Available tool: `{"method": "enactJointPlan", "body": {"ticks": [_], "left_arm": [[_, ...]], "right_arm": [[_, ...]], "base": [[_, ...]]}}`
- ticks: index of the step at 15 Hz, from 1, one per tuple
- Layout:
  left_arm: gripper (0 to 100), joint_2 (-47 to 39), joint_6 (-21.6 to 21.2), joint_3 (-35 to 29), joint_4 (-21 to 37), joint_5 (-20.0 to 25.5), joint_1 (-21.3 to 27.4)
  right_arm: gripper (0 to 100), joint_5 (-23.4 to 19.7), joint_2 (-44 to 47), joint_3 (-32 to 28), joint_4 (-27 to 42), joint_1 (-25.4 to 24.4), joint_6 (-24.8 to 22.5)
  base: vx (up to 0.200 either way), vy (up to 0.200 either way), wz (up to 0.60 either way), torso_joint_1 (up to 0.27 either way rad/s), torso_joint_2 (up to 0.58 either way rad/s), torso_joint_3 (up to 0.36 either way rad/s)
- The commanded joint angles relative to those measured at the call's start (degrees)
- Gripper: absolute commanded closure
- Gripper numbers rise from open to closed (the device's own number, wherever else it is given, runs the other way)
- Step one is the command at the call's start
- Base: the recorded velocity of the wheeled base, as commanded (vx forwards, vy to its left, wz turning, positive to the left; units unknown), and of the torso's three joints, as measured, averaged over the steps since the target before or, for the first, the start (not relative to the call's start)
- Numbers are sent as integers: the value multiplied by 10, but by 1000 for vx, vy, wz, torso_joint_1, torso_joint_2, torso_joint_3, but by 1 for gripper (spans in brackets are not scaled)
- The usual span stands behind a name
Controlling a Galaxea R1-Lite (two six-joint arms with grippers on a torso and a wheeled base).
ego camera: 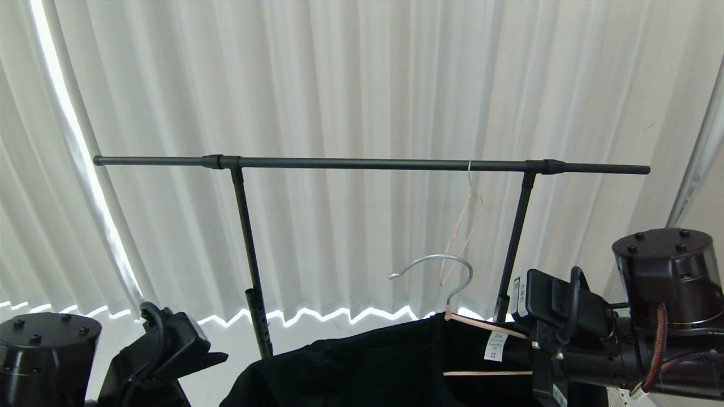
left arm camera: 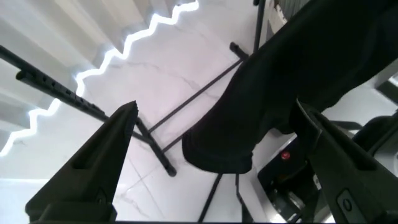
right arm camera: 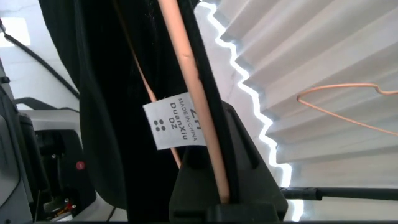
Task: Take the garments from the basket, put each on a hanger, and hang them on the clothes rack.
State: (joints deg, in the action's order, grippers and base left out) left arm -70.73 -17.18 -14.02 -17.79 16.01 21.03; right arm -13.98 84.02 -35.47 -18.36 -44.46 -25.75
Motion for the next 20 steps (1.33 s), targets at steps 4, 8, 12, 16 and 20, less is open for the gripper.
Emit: {"method": "enactJointPlan", "body": {"ticks": [4,8,12,16,20], "left_arm": [[100,-20,-1,-2,0,-2,-1],[100,-21,-1,-1,0,-2,-19],[100,-29,-1,0,0,-48,-92],[100,-34,-1,2,0,-75,-151],[100,-47,-1,3,0,-125,-176]], "right_arm": [[100,-1,-1,-1,0,0,0],[100,-1,-4,-2,0,0,1],[100,1,-10,0,1,11,2],[100,1,-10,-1,1,29,2],[100,1,-11,-1,1,31,2]], "base": [[0,0,0,0,0,0],[0,0,0,0,0,0],[0,0,0,0,0,0],[0,0,0,0,0,0],[0,0,0,0,0,0]]}}
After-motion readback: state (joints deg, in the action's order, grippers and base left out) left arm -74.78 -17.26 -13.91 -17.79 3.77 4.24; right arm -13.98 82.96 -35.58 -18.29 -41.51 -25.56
